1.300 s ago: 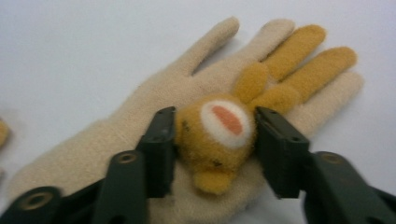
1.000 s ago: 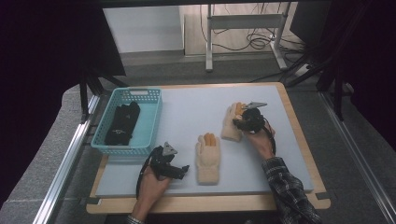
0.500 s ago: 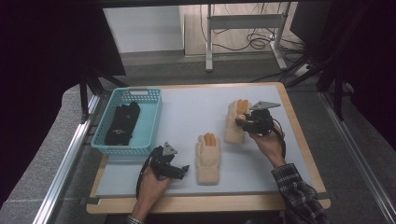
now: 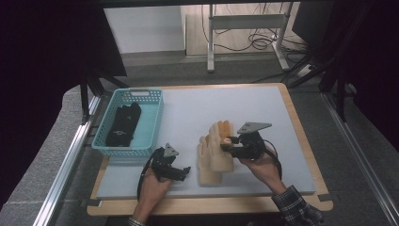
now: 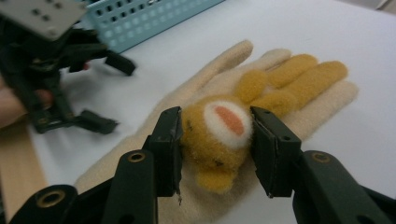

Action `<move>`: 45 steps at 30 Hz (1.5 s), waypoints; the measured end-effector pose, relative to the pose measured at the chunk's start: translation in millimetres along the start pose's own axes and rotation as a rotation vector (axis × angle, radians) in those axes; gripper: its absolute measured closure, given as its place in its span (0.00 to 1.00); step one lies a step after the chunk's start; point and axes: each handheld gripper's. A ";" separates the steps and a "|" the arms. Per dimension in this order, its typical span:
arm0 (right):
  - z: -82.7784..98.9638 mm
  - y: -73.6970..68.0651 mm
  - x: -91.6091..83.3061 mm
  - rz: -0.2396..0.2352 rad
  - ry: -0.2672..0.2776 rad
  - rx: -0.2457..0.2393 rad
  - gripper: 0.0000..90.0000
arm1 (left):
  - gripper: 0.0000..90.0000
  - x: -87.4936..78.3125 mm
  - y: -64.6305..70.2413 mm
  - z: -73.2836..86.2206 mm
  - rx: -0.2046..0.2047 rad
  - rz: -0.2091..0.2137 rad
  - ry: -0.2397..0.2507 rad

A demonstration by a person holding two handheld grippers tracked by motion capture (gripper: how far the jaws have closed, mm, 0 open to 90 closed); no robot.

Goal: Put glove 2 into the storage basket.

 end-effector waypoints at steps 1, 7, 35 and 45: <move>-0.3 -6.0 3.0 -0.013 -0.002 -0.001 0.61 | 0.02 0.0 0.0 0.0 0.000 0.000 0.000; -0.5 -24.4 20.2 -0.038 -0.011 -0.008 0.61 | 0.02 0.0 -0.1 0.0 0.000 0.001 -0.001; 19.6 -43.3 40.1 0.022 -0.070 0.003 0.52 | 0.02 0.0 0.0 0.0 0.000 0.000 0.000; 18.7 -20.9 15.7 0.055 -0.034 -0.015 0.48 | 0.02 -0.4 -0.1 -0.2 0.000 0.002 -0.002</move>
Point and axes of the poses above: each handheld gripper's, and its own axes: x roughly forward along the jaws, z roughly out of its underside, y roughly to its right, and after that the axes turned 13 degrees about -x, right-handed
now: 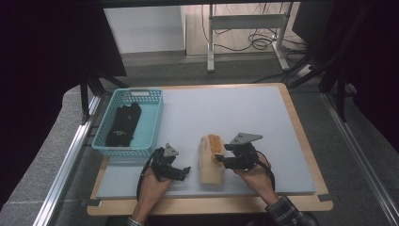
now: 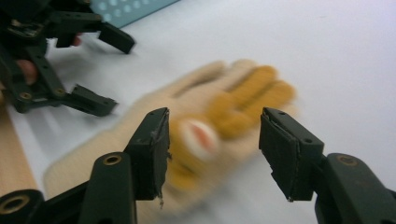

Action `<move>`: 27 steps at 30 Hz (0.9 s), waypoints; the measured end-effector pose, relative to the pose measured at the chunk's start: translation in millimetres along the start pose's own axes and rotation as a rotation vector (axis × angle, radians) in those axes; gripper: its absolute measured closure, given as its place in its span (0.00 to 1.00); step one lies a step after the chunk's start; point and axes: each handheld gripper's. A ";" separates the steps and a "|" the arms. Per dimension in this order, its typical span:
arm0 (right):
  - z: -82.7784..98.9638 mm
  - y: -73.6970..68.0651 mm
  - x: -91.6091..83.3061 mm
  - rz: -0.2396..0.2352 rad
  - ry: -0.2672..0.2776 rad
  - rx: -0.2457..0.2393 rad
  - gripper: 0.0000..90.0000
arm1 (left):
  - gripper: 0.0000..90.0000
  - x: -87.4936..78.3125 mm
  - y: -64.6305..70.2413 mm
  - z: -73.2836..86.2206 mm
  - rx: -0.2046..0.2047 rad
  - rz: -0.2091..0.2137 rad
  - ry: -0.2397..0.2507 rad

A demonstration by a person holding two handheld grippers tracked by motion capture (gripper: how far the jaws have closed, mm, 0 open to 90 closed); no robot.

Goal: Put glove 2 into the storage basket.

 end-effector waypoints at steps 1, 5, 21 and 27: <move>2.8 3.2 -3.4 0.005 -0.002 0.002 0.49 | 0.02 -0.2 0.4 0.1 0.001 -0.001 0.002; 15.2 11.6 -9.2 -0.008 -0.001 0.032 0.61 | 0.03 -4.4 3.9 3.5 0.028 -0.002 -0.002; 49.2 -15.0 9.5 -0.156 -0.072 0.000 0.87 | 0.01 -33.9 -13.9 32.9 -0.033 -0.054 0.006; 38.3 -27.7 26.3 -0.178 -0.069 -0.020 0.87 | 0.00 -34.0 -21.7 34.2 -0.041 -0.044 0.014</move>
Point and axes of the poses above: each handheld gripper's, and its own axes: x roughly forward along the jaws, z roughly out of its underside, y roughly to its right, and after that the axes turned 13 degrees about -x, right-handed
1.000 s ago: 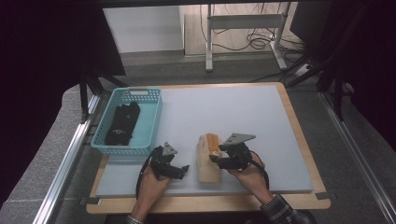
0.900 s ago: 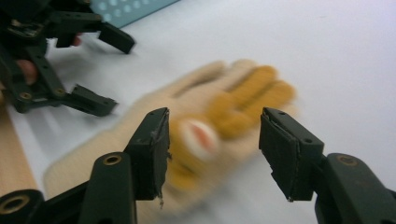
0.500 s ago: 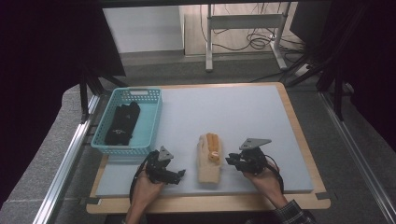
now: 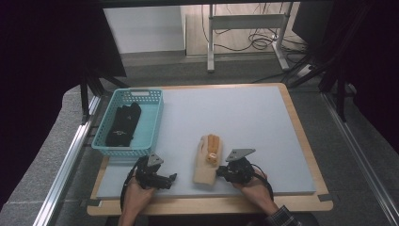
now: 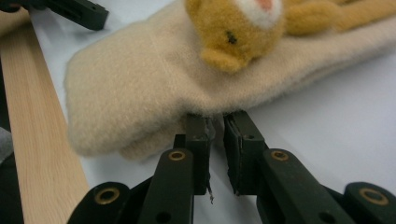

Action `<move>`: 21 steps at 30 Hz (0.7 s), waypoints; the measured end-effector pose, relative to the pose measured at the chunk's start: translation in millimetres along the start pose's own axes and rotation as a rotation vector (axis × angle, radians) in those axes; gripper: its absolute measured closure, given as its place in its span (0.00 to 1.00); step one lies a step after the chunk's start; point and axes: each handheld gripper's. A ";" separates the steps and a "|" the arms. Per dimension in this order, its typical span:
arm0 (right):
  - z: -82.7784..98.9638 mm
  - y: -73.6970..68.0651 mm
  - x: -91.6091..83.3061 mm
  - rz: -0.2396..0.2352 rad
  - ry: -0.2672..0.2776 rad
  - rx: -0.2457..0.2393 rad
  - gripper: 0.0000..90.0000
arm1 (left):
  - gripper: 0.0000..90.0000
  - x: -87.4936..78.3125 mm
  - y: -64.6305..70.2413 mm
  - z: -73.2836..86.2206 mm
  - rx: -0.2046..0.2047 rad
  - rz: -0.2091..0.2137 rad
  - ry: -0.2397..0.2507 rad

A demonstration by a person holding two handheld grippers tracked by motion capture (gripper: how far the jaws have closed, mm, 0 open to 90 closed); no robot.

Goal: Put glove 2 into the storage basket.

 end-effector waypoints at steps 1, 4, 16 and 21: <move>-2.8 -1.4 3.7 -0.004 0.002 -0.004 0.87 | 0.00 0.1 -1.2 0.2 -0.002 0.003 0.001; -9.3 -4.4 12.3 -0.008 0.003 -0.016 0.86 | 0.00 -0.2 -3.5 0.4 0.001 -0.004 0.008; -26.9 -11.3 32.2 0.003 0.008 -0.064 0.79 | 0.00 -0.7 -6.9 2.0 -0.016 -0.005 0.012; -13.8 2.3 9.0 0.074 0.019 -0.032 0.70 | 0.00 -0.4 -6.4 2.4 -0.020 -0.008 0.016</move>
Point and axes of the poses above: each handheld gripper's, and its own axes: x roughly forward along the jaws, z roughly out of its underside, y roughly to its right, and after that the axes turned 13 degrees about -x, right-handed
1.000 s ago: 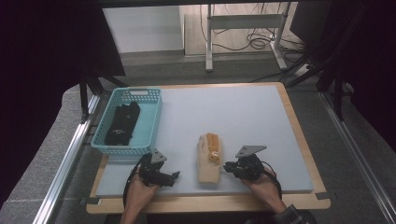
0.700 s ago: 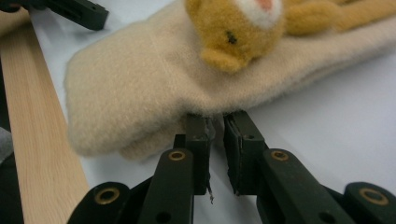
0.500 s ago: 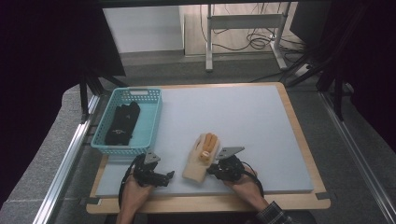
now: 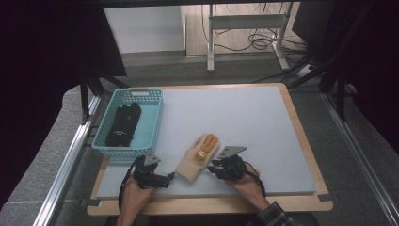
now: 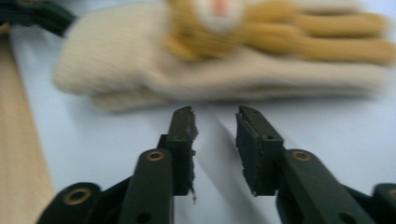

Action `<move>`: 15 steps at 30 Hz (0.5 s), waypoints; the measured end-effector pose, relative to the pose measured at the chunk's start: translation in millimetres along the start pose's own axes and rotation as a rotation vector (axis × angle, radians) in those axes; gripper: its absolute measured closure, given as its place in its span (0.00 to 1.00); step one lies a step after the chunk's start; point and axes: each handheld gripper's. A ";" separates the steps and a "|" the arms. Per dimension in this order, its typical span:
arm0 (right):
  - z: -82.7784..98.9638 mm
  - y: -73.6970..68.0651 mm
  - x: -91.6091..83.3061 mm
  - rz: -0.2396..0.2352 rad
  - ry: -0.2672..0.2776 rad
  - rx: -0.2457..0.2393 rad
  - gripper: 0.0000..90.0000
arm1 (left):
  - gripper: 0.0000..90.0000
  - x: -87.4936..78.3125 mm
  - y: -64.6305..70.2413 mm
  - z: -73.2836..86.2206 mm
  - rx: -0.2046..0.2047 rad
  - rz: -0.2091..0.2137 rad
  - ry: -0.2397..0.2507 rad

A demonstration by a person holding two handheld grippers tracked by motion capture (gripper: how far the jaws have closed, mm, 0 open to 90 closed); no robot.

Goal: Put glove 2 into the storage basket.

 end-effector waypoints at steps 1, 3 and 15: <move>2.9 3.7 -4.1 0.014 0.003 0.006 0.68 | 0.00 0.0 0.1 0.1 0.000 -0.001 0.001; 11.5 14.2 -15.0 0.050 0.006 0.038 0.63 | 0.00 0.2 0.4 0.3 -0.002 -0.002 0.004; 56.1 60.0 -64.3 0.240 -0.062 0.110 0.33 | 0.00 0.6 1.0 0.8 -0.008 -0.006 0.010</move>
Point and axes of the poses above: each handheld gripper's, and its own axes: x roughly forward along the jaws, z roughly out of its underside, y roughly to its right, and after that the axes turned 13 degrees about -x, right-handed
